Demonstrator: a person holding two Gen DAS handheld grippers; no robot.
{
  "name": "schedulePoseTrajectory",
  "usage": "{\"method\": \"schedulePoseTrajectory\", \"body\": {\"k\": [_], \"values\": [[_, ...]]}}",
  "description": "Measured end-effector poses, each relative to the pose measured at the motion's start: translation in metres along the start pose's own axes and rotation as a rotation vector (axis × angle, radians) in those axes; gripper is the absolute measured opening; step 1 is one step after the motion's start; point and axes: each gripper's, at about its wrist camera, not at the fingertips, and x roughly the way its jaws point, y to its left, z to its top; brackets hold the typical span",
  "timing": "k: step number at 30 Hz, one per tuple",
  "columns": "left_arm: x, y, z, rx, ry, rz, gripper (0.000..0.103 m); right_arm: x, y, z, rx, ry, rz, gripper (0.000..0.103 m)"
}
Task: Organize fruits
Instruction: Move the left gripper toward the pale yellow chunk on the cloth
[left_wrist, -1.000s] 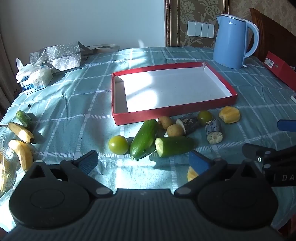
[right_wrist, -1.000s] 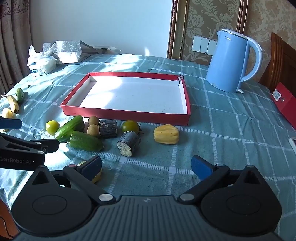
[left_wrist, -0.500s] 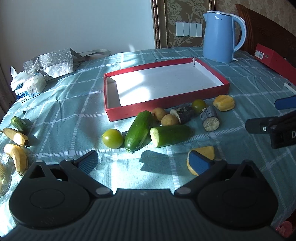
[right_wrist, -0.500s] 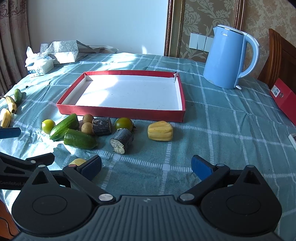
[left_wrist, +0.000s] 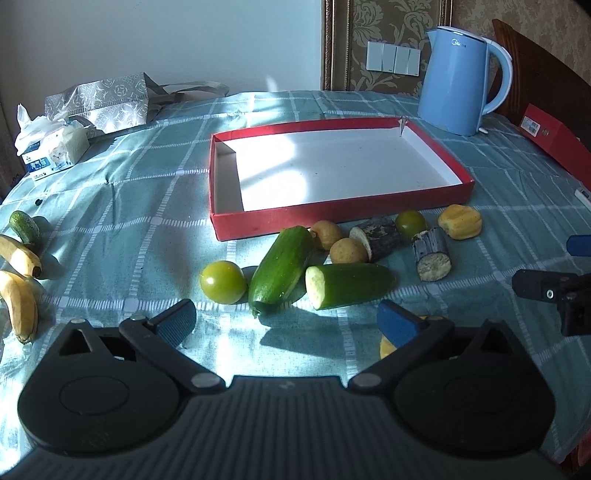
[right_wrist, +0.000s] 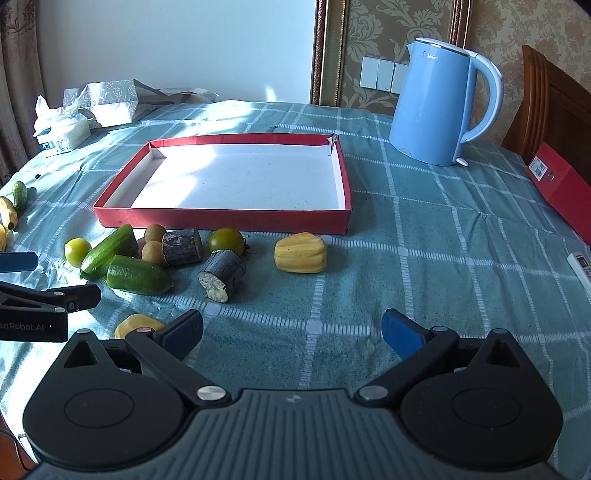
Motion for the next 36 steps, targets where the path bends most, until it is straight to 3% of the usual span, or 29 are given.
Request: {"method": "schedulePoseTrajectory", "body": {"k": [36], "values": [[0.018, 0.011, 0.006, -0.015, 0.048, 0.011, 0.103, 0.011, 0.003, 0.004, 0.016, 0.020, 0.019, 0.103]]}}
